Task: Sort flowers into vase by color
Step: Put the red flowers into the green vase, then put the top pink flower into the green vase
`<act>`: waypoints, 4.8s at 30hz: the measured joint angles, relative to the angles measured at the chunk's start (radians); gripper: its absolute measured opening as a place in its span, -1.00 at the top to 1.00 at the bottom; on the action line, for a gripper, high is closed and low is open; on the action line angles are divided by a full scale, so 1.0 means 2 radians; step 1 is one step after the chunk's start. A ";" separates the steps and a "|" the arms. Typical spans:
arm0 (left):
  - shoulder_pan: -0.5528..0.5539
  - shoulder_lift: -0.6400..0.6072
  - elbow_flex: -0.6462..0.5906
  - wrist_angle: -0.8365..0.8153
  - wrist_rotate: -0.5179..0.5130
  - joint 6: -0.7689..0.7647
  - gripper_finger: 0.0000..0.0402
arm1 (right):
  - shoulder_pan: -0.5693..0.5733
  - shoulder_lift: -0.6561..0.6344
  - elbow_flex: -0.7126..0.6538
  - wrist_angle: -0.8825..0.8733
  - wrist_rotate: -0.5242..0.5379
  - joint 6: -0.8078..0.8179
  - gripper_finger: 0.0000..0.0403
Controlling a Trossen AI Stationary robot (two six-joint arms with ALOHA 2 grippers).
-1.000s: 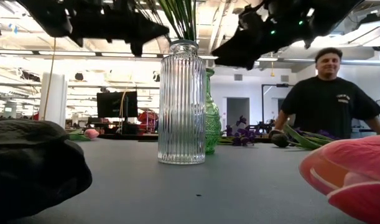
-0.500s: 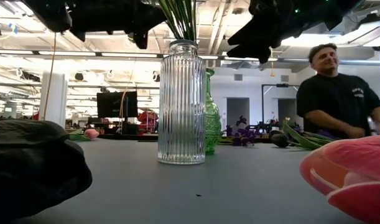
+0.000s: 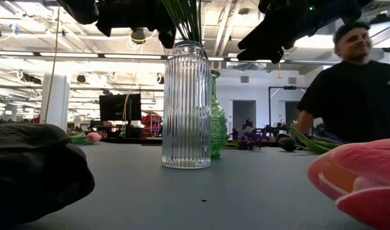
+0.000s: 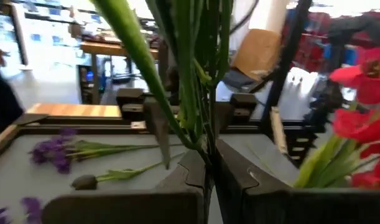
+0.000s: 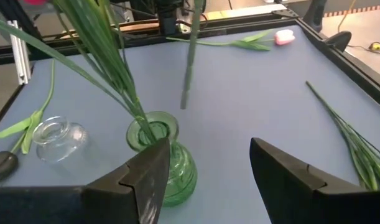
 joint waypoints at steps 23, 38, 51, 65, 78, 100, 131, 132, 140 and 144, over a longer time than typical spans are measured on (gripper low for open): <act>-0.041 0.031 0.011 -0.028 0.000 0.025 1.00 | -0.001 0.000 0.000 0.001 0.001 0.000 -0.24; -0.045 0.037 0.011 -0.053 -0.006 0.042 1.00 | -0.002 0.000 0.000 0.001 -0.001 0.000 -0.24; -0.049 0.051 0.011 -0.060 -0.005 0.078 1.00 | -0.002 0.000 0.000 0.003 -0.001 -0.010 -0.24; -0.051 0.062 0.012 -0.048 -0.004 0.081 0.99 | -0.002 0.000 0.000 0.003 -0.002 -0.014 -0.24; -0.051 0.062 0.053 -0.148 -0.003 0.088 0.40 | -0.002 0.000 0.000 0.003 -0.002 -0.013 -0.24; -0.051 0.061 0.245 -0.601 -0.090 0.241 0.22 | -0.002 0.000 0.000 -0.007 -0.003 -0.015 -0.24; 0.005 -0.056 0.285 -0.837 -0.182 0.239 0.22 | -0.002 -0.097 0.000 -0.099 0.001 -0.013 -0.24; 0.013 -0.072 0.268 -0.813 -0.179 0.237 0.22 | -0.002 -0.097 0.000 -0.099 0.008 -0.013 -0.24; 0.028 -0.183 0.092 -0.623 -0.171 0.227 0.22 | -0.041 -0.097 0.000 -0.104 0.024 -0.021 -0.24; 0.028 -0.215 0.003 -0.531 -0.158 0.213 0.22 | -0.077 -0.097 0.000 -0.110 0.024 -0.021 -0.24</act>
